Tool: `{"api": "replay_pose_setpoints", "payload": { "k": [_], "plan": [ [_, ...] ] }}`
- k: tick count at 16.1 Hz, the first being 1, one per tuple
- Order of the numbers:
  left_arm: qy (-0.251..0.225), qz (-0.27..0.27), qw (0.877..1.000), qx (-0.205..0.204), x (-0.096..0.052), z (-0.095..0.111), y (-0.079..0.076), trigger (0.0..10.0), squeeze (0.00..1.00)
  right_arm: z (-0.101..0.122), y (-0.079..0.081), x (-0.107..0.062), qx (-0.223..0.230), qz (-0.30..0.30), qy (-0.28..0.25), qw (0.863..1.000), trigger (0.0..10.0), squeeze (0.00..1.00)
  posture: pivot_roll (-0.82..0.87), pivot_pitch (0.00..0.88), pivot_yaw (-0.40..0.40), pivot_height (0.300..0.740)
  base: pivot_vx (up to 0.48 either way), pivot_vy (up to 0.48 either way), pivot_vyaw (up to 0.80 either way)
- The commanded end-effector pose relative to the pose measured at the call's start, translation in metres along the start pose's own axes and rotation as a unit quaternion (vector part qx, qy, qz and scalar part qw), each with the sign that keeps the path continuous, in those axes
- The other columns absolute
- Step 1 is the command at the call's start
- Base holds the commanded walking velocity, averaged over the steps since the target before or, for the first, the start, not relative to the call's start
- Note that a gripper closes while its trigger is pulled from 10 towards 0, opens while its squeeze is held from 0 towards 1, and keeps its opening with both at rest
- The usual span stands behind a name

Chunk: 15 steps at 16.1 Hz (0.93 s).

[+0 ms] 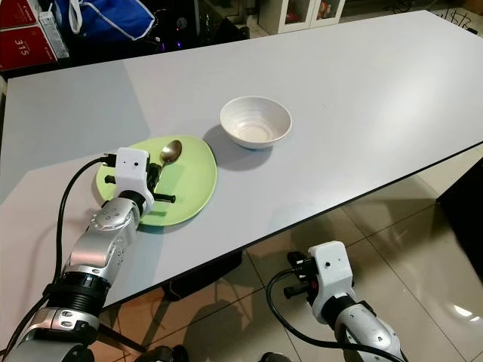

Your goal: Setting the table

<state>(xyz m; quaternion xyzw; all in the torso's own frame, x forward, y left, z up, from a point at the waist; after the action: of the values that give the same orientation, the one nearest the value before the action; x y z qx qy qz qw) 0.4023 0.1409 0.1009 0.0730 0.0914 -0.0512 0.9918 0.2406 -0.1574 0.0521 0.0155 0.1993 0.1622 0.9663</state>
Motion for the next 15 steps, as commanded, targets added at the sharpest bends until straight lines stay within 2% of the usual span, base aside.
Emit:
{"api": "replay_pose_setpoints", "payload": {
  "k": [1, 3, 4, 6, 10, 15],
  "plan": [
    [0.002, -0.001, 1.0, 0.001, 0.0, 0.0, -0.001, 10.0, 0.0, -0.001, -0.002, -0.001, 0.005, -0.001, 0.004, 1.0, 10.0, 0.0, -0.15, 0.088, -0.009, 0.74, 0.0, 0.0, 0.0],
    [0.002, -0.001, 1.0, 0.001, 0.0, 0.0, -0.001, 10.0, 0.0, -0.001, -0.002, -0.001, 0.005, -0.001, 0.004, 1.0, 10.0, 0.0, -0.15, 0.088, -0.009, 0.74, 0.0, 0.0, 0.0],
    [-0.097, 0.006, 0.995, -0.011, -0.011, 0.06, 0.003, 10.0, 0.0, -0.005, -0.004, 0.0, 0.002, 0.002, 0.011, 1.0, 10.0, 0.0, -0.15, 0.072, -0.021, 0.74, 0.0, 0.0, 0.0],
    [-0.24, 0.015, 0.97, -0.03, -0.034, 0.135, 0.011, 10.0, 0.0, -0.009, -0.006, 0.001, -0.002, 0.004, 0.019, 1.0, 10.0, 0.0, -0.15, 0.065, -0.02, 0.74, 0.0, 0.0, 0.0],
    [-0.234, 0.018, 0.972, -0.025, -0.031, 0.132, 0.01, 10.0, 0.0, -0.009, -0.007, 0.0, -0.005, 0.005, 0.019, 1.0, 10.0, 0.0, -0.16, 0.053, -0.018, 0.74, 0.0, 0.0, 0.0],
    [-0.251, 0.007, 0.968, -0.026, -0.04, 0.137, 0.006, 10.0, 0.0, -0.009, -0.009, 0.001, -0.006, 0.005, 0.018, 1.0, 10.0, 0.0, -0.16, 0.05, -0.021, 0.74, 0.0, 0.0, 0.0]
  ]
}}
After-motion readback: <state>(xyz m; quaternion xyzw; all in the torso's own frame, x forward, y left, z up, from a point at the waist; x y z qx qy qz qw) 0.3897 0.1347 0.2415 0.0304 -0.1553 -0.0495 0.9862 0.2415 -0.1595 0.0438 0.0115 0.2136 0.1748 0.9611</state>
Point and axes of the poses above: a point about 5 cm out from each wrist's last joint towards the gripper, its own x axis pointing out of the wrist towards the gripper, its own z axis along the axis of the wrist's last joint, y = z × x, the point moved 6 cm from there along x, pointing out of the wrist towards the gripper, and after that the axes turned 4 degrees about x, right-handed, at the moved point
